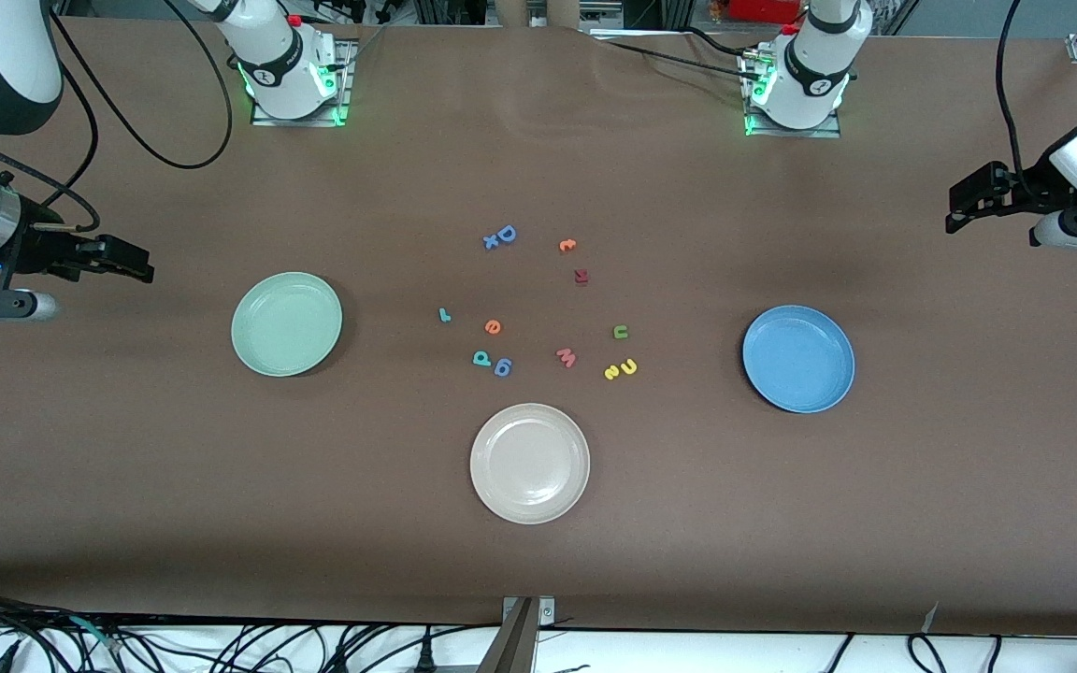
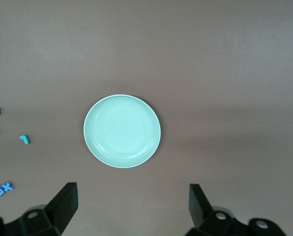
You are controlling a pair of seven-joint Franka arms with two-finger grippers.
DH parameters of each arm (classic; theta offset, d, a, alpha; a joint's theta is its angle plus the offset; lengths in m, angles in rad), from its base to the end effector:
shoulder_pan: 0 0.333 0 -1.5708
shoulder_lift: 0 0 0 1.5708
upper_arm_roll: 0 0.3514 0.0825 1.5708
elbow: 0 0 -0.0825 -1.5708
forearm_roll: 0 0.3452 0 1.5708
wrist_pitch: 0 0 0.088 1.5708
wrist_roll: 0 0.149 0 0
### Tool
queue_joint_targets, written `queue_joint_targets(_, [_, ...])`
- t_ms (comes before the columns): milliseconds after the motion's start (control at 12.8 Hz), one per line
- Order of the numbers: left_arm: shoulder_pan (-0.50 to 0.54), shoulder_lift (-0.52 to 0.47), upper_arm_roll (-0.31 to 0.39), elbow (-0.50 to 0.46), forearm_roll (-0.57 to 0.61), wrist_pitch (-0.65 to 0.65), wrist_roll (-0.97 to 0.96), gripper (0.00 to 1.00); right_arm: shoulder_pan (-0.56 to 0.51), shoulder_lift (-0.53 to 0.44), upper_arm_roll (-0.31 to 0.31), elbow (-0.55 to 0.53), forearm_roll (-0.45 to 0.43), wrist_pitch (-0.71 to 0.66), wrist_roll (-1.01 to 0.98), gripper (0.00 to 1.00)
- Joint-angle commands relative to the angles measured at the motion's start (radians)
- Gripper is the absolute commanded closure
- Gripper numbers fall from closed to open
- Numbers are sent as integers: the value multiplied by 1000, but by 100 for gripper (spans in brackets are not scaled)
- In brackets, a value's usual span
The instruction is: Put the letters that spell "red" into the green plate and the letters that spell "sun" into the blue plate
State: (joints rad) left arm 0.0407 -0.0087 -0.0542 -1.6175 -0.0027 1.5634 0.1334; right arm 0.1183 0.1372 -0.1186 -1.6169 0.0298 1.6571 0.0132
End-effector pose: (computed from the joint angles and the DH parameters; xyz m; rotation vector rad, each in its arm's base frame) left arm 0.5086 -0.0074 0.6016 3.1274 -0.2300 -0.0709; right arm 0.5572 0.0079 0.5317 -3.1252 0.0268 0.1503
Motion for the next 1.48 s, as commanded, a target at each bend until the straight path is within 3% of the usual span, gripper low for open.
queue_joint_targets(0, [4,6,14,24,-8,-2,28,0,-6,-1,2,8,-4,-3,-4,0])
queue_joint_targets(1401, [27,13,14,36,-2,1,28,0,-6,-1,2,8,-5,-3,-4,0])
